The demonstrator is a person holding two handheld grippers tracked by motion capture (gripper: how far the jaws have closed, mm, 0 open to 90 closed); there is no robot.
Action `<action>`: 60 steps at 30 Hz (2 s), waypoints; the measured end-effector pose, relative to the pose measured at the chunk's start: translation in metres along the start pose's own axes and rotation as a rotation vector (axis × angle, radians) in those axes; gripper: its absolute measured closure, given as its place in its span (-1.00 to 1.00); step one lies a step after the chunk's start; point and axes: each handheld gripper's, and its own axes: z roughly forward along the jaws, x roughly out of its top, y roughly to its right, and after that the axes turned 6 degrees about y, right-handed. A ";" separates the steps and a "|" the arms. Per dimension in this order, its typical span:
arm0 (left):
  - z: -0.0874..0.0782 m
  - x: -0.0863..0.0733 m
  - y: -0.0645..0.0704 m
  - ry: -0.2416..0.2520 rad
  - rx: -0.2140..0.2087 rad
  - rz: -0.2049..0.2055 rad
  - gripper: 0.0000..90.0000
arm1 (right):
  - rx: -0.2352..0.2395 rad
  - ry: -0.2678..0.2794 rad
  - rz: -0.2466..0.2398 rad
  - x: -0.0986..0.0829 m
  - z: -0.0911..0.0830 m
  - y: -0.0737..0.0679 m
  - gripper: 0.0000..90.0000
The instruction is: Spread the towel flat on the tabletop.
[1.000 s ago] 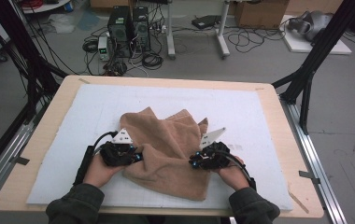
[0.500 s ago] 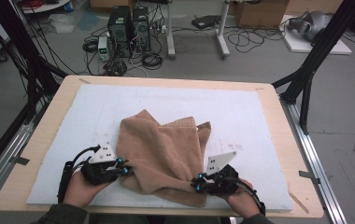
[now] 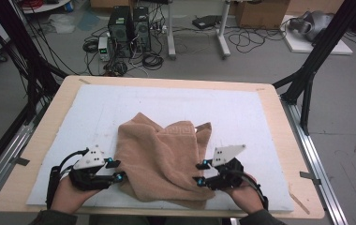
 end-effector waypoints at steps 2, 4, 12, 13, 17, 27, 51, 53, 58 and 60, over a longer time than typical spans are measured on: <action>0.002 0.006 -0.007 0.013 -0.015 -0.021 0.14 | -0.043 -0.011 -0.005 0.005 0.006 0.015 0.17; 0.001 0.012 -0.012 0.037 -0.021 -0.026 0.12 | -0.057 -0.025 -0.001 0.008 0.015 0.026 0.16; 0.008 0.015 -0.027 0.021 0.011 -0.036 0.08 | -0.063 -0.123 -0.012 0.006 0.054 0.049 0.14; 0.015 0.013 -0.030 -0.001 0.023 -0.033 0.09 | -0.063 -0.144 -0.014 0.004 0.058 0.051 0.14; 0.045 -0.001 -0.041 -0.114 0.066 -0.052 0.15 | -0.048 -0.181 0.001 0.000 0.065 0.053 0.56; 0.044 -0.013 -0.030 -0.122 0.042 -0.055 0.90 | -0.048 -0.131 -0.011 -0.006 0.037 0.033 0.87; -0.009 0.004 -0.004 0.019 0.012 -0.015 0.35 | -0.070 -0.038 0.010 -0.008 -0.010 0.011 0.31; -0.003 0.010 -0.014 0.018 0.034 -0.013 0.26 | -0.094 -0.052 0.013 -0.007 -0.002 0.024 0.29; 0.024 0.007 -0.042 -0.009 0.111 -0.078 0.08 | -0.115 -0.118 0.047 -0.014 0.027 0.043 0.23; 0.035 0.003 -0.050 -0.042 0.122 -0.105 0.03 | -0.120 -0.156 0.041 -0.017 0.037 0.045 0.24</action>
